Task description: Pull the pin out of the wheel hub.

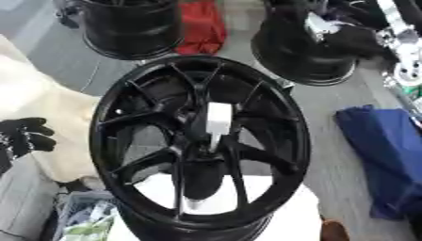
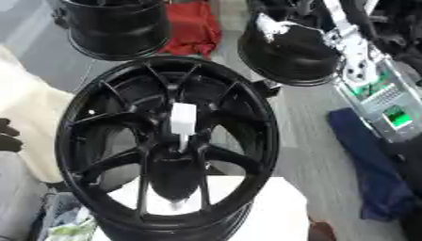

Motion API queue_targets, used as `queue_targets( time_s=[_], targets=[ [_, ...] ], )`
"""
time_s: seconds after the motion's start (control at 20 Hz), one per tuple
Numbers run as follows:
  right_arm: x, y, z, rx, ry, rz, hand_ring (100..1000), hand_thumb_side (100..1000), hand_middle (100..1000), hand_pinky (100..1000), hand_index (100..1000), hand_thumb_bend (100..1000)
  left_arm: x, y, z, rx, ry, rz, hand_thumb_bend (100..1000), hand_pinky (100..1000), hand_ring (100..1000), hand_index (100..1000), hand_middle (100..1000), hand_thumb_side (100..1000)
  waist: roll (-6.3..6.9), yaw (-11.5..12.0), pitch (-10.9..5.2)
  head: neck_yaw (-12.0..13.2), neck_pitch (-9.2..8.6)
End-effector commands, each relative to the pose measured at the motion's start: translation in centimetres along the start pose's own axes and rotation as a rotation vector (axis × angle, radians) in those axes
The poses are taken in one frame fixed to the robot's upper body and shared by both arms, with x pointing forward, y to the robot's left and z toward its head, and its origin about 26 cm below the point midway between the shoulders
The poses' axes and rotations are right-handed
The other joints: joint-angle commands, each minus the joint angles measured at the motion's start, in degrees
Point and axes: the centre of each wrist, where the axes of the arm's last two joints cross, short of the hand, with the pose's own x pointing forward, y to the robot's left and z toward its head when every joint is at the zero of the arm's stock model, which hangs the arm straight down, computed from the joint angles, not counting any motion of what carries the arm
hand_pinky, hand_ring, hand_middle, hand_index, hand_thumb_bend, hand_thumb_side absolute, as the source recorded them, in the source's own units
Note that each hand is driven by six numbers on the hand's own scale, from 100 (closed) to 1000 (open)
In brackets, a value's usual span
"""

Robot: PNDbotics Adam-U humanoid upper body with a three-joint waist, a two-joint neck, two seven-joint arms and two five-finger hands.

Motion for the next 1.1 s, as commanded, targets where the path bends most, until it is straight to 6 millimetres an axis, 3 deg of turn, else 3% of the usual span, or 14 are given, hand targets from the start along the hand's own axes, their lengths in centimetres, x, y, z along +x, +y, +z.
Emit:
queue_targets(
  time_s=[0.05,0.5,0.65,0.85,1.0,1.1],
  targets=[
    [2.1,0.6,-1.3,0.09,-0.04,-0.027,878,498,928,815,976,406,1.1,0.6,-0.1,-0.013,-0.003,-0.045,100,742,694,839,677,905,0.11,0.0,-1.2,-0.4,0.34],
    [6.9,6.2,-5.1,0.428,-0.036,-0.1,899,515,943,842,989,435,1.0,0.8,0.3,-0.002,0.007,-0.052,100,743,695,839,678,905,0.05,-1.4,-1.09,0.6,0.34],
    [7.5,8.7,-5.5,0.56,0.007,-0.112,904,515,946,849,992,442,0.9,0.8,0.4,0.0,0.01,-0.051,100,743,695,839,679,905,0.13,-1.7,-1.16,0.7,0.34],
    [9.3,10.7,-4.6,0.791,0.025,-0.071,905,512,945,855,994,447,0.7,0.8,0.5,0.006,0.015,-0.047,100,743,696,839,680,906,0.4,-2.2,-1.32,1.2,0.34],
    [10.7,7.8,-5.7,1.075,-0.015,0.041,907,510,945,859,995,449,0.6,0.8,0.7,0.012,0.018,-0.044,100,744,696,839,680,906,0.64,-2.6,-1.41,1.6,0.34],
    [10.8,6.0,-6.3,1.153,-0.044,0.132,907,511,944,861,996,450,0.6,0.8,0.7,0.013,0.018,-0.044,100,744,696,839,680,906,0.7,-2.6,-1.41,1.6,0.34]
  ],
)
